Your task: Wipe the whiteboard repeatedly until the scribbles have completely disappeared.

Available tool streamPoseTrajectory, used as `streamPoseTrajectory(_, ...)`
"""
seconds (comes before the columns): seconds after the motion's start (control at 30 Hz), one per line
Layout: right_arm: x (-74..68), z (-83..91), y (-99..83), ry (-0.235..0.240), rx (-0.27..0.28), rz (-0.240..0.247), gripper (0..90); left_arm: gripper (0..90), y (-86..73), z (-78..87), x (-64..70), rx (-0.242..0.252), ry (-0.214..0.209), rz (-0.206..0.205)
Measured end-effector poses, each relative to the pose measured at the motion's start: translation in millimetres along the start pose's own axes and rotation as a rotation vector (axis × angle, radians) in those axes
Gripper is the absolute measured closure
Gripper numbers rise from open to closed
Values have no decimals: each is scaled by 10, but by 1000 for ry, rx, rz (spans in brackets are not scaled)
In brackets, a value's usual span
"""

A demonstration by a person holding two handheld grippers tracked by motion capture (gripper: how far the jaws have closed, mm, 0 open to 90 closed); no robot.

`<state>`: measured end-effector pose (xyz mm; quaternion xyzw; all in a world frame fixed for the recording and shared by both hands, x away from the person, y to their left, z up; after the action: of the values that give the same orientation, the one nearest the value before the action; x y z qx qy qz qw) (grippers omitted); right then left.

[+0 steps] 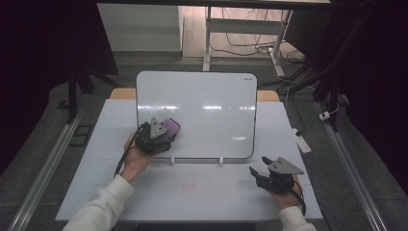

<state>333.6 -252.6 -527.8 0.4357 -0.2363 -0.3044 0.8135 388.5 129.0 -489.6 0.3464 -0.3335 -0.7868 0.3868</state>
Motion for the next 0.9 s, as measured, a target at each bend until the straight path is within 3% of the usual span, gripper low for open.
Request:
streamPoseTrajectory(0.13, 5, 3, -1, -2, 2, -1, 371, 406, 110, 43, -300, 7, 83, 17)
streamPoseTrajectory(0.23, 14, 11, 1, -6, 7, -2, 371, 406, 187, 89, -619, 14, 134, 85)
streamPoseTrajectory(0.3, 13, 13, 1, -6, 7, -3, 371, 407, 201, 124, -774, 17, 152, 123)
streamPoseTrajectory(0.37, 15, 9, -2, -5, 5, -2, 371, 407, 192, 135, -826, 20, 149, 138)
streamPoseTrajectory(0.47, 11, 1, -6, -1, 2, -3, 371, 406, 171, 118, -758, 11, 161, 106)
streamPoseTrajectory(0.57, 7, 2, -1, -2, 2, -1, 371, 406, 115, 83, -601, 11, 152, 69)
streamPoseTrajectory(0.9, -6, -9, 0, 1, -1, 1, 371, 406, -191, 7, 174, -21, 50, -90)
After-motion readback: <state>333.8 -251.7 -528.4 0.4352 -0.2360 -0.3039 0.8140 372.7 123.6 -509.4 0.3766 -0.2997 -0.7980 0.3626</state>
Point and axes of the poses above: each handheld gripper's, and its own axes: z roughly backward along the jaws, y roughly out of its top, x roughly to its right, the point moved 5 cm from there along -z, roughly forward along the jaws, and after that the axes turned 7 degrees about y, right-handed, at the moved point
